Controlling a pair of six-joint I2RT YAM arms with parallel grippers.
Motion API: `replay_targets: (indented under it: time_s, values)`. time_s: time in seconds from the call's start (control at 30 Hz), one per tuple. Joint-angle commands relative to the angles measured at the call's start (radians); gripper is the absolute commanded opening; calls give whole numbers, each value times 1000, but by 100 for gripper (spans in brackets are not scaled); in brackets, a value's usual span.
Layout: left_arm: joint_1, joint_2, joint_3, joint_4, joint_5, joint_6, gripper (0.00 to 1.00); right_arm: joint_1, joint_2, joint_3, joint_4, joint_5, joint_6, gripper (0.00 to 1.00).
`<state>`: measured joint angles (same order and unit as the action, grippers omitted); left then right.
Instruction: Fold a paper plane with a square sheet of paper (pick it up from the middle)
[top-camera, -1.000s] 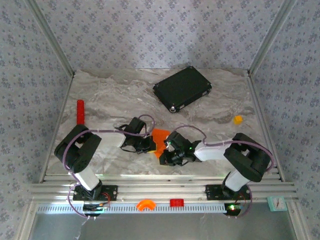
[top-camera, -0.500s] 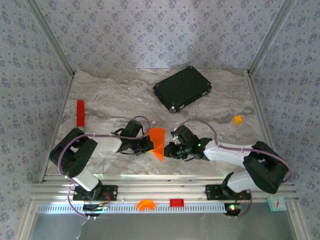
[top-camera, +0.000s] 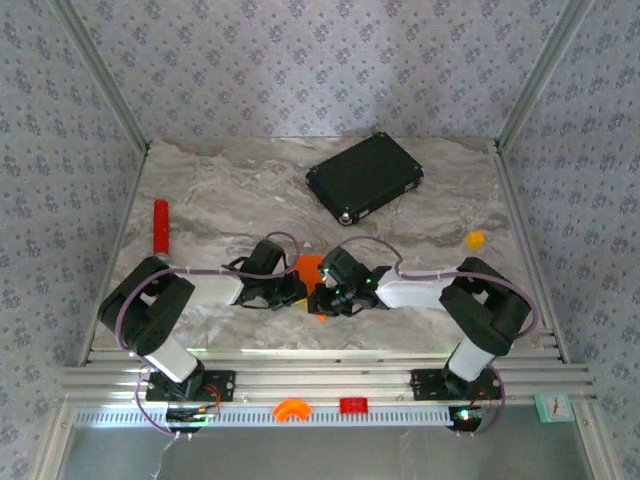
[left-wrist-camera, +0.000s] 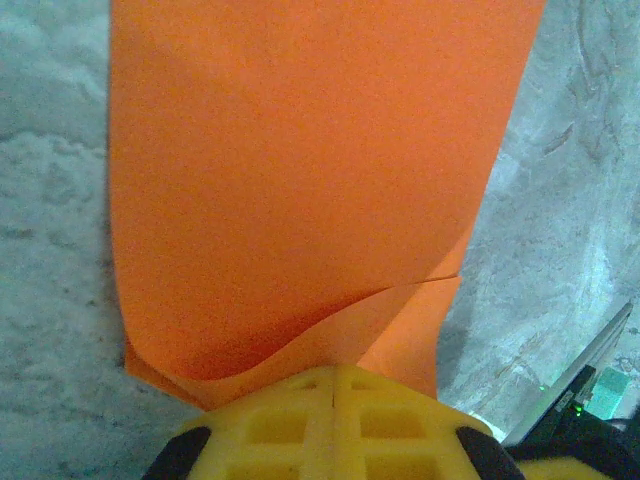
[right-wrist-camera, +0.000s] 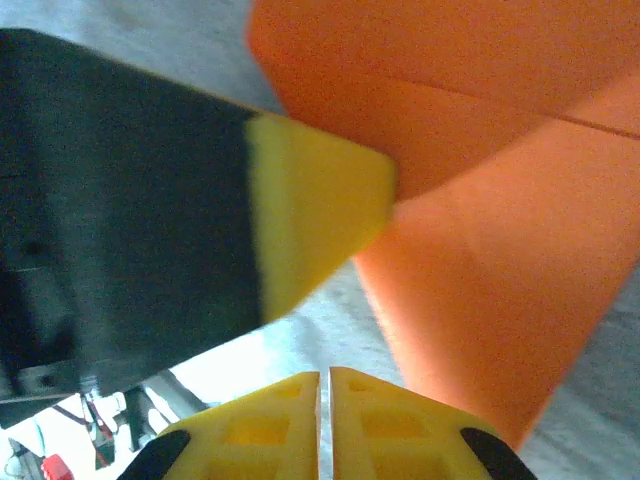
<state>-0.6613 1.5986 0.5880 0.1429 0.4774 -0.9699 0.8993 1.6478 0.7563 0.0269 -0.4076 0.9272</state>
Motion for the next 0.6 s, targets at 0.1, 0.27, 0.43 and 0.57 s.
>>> replay_targets:
  time_s: [0.1, 0.27, 0.43, 0.57]
  values:
    - [19, 24, -7, -94, -88, 29, 0, -17, -26, -110, -27, -29, -9, 12]
    - [30, 35, -4, -92, -81, 35, 0, -13, -101, -132, -36, -23, -8, 12]
    - [35, 31, -6, -96, -80, 36, 0, -22, -126, -69, -35, -1, -18, 12]
    - [40, 20, -8, -100, -82, 39, 0, -21, -106, -22, -30, 5, -23, 13]
